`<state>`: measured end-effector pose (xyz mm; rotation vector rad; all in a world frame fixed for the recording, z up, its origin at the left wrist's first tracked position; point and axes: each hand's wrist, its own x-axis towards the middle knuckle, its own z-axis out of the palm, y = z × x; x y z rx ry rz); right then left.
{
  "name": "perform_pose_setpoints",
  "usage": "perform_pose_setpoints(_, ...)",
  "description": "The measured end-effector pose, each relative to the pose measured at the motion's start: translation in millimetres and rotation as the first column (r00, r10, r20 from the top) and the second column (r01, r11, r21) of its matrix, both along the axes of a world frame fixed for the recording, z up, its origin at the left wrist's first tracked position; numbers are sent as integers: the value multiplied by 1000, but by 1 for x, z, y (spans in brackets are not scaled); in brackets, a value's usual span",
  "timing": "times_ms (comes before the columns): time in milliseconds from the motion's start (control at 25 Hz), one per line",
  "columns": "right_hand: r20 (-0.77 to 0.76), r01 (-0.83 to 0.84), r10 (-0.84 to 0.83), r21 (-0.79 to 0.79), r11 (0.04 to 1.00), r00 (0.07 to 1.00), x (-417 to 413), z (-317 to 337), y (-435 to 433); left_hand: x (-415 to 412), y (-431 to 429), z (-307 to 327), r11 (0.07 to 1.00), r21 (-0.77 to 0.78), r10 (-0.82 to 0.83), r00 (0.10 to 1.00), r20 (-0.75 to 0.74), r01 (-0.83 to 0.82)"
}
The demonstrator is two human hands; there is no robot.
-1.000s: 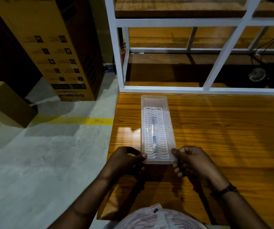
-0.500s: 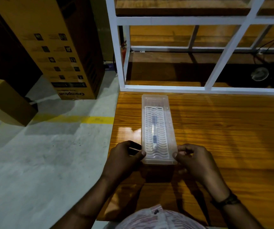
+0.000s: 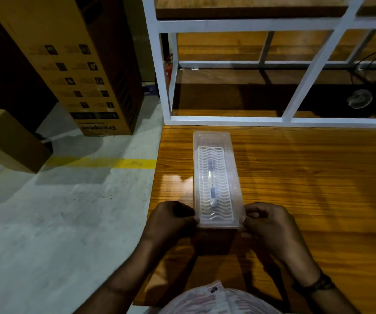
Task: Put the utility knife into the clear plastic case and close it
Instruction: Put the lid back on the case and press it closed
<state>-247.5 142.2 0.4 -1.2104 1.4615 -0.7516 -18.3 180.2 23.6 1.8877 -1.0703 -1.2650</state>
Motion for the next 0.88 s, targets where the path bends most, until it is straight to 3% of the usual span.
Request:
perform_pose_setpoints(280,72,-30,29,11,999,997,-6,-2,-1,-2,0,-4,999,26,49,994,-98,-46)
perform_pose_setpoints(520,263,25,-58,128,992,963,-8,-5,-5,-1,-1,-12,997,46,76,984,-161,-69)
perform_pose_setpoints(720,117,-11,-10,181,983,993,-9,-5,-15,1,-8,-18,996,76,55,984,-169,-43)
perform_pose_setpoints(880,124,101,-125,190,977,984,1,-1,-30,0,-23,-21,996,-3,84,977,-195,-86)
